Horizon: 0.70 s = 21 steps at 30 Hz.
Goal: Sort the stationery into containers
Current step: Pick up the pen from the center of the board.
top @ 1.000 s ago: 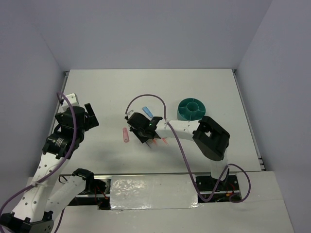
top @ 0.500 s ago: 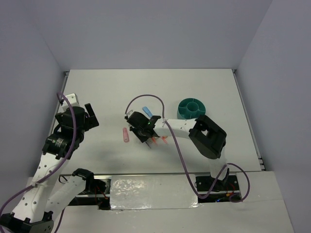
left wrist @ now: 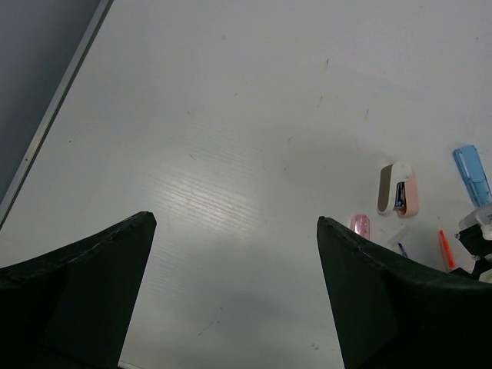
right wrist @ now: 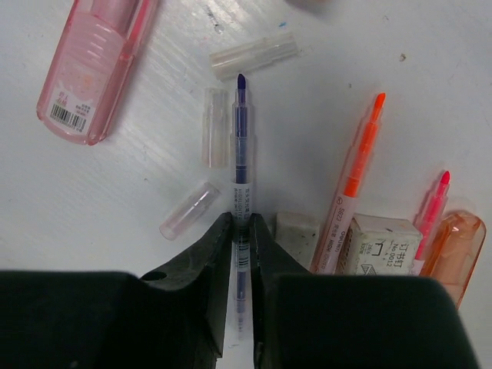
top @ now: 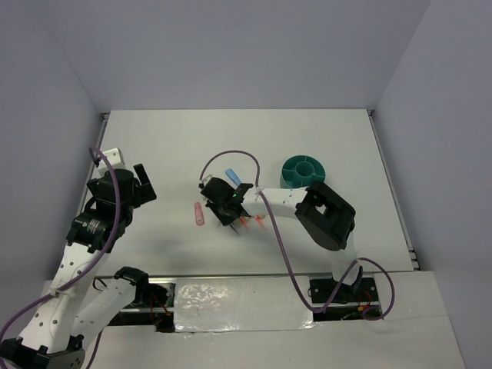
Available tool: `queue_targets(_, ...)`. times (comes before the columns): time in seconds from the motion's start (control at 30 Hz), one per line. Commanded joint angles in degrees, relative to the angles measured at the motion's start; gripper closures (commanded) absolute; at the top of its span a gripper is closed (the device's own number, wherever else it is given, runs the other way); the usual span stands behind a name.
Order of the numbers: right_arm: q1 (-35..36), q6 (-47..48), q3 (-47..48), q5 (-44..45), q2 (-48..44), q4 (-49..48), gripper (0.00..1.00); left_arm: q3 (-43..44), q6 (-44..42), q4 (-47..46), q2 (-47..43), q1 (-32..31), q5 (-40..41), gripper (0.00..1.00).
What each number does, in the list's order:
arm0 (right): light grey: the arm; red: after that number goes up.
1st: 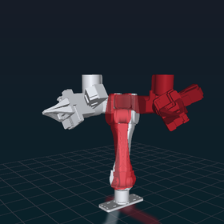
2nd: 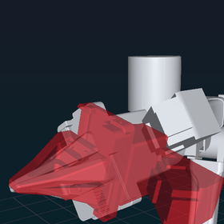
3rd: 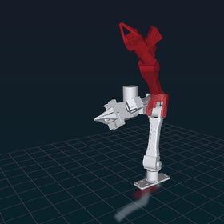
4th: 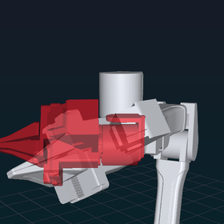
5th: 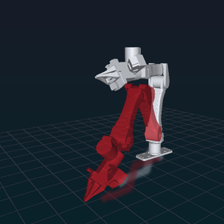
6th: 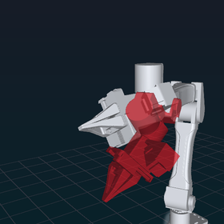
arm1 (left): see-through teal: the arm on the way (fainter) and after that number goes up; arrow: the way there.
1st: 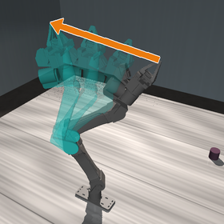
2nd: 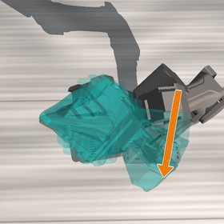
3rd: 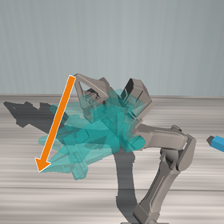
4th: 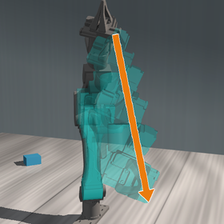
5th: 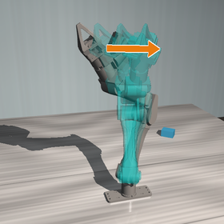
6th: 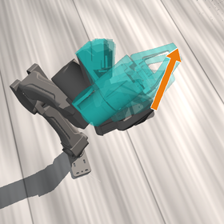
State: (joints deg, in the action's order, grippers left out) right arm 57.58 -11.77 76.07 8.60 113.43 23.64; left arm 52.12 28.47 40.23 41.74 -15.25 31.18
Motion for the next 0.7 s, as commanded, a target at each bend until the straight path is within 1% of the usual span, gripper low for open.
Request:
queue_targets(0.0, -0.4, -2.9, -1.3, 1.2, 0.7, 2.8, 0.85, -0.2, -1.1, -2.0, -0.6, 0.2, -0.2, 0.01)
queue_targets(0.07, -0.5, -4.3, -1.7, 2.1, 0.1, 3.6, 0.97, -0.2, -1.2, -2.0, -0.6, 0.2, -0.2, 0.01)
queue_targets(0.1, -0.5, -4.8, -2.2, 1.9, -0.5, 3.4, 1.00, -0.3, -1.2, -2.0, -0.5, 0.2, -0.2, 0.01)
queue_targets(0.2, -0.8, -6.2, -2.8, 2.2, -3.5, 3.9, 1.00, -0.3, -1.0, -2.0, -0.4, 0.2, -0.4, 0.01)
queue_targets(0.3, -2.4, -8.6, -2.2, 4.8, -8.1, 6.5, 1.00, -0.6, -1.4, -2.7, 0.2, 0.2, -1.6, 0.01)
queue_targets(0.4, -4.5, -10.1, -4.1, 6.1, -15.9, 6.8, 1.00, 0.4, -0.7, -2.2, 2.6, 0.2, -9.2, 0.01)
queue_targets(0.43, -5.1, -10.4, -5.1, 5.9, -18.3, 6.5, 1.00, 0.4, 2.2, -2.1, 3.5, 0.0, -11.8, 0.01)
queue_targets(0.47, -5.4, -10.7, -7.6, 5.7, -23.5, 6.2, 1.00, 0.2, 3.7, -2.4, 4.8, -0.2, -16.9, 0.01)
queue_targets(0.5, -5.6, -11.4, -8.8, 5.6, -26.2, 5.6, 1.00, -1.2, 7.2, -4.0, 5.5, -2.7, -18.2, 0.01)
queue_targets(0.53, -6.1, -11.8, -10.1, 5.7, -30.9, 5.7, 1.00, -2.0, 9.1, -4.8, 7.1, -4.8, -18.3, 0.01)
queue_targets(0.57, -6.3, -12.4, -11.9, 6.4, -33.0, 6.6, 1.00, -2.9, 11.2, -5.2, 8.3, -10.2, -15.6, 0.01)
queue_targets(0.6, -6.5, -12.7, -12.5, 6.9, -36.5, 7.4, 1.00, -2.8, 14.7, -5.2, 9.8, -13.6, -13.9, 0.01)
queue_targets(0.63, -7.0, -13.0, -13.8, 7.4, -38.1, 8.2, 1.00, -2.7, 16.5, -5.1, 13.0, -16.7, -12.0, 0.01)
queue_targets(0.67, -7.0, -13.4, -14.5, 8.1, -39.7, 9.3, 1.00, -2.1, 18.5, -4.7, 14.8, -22.4, -8.6, 0.01)
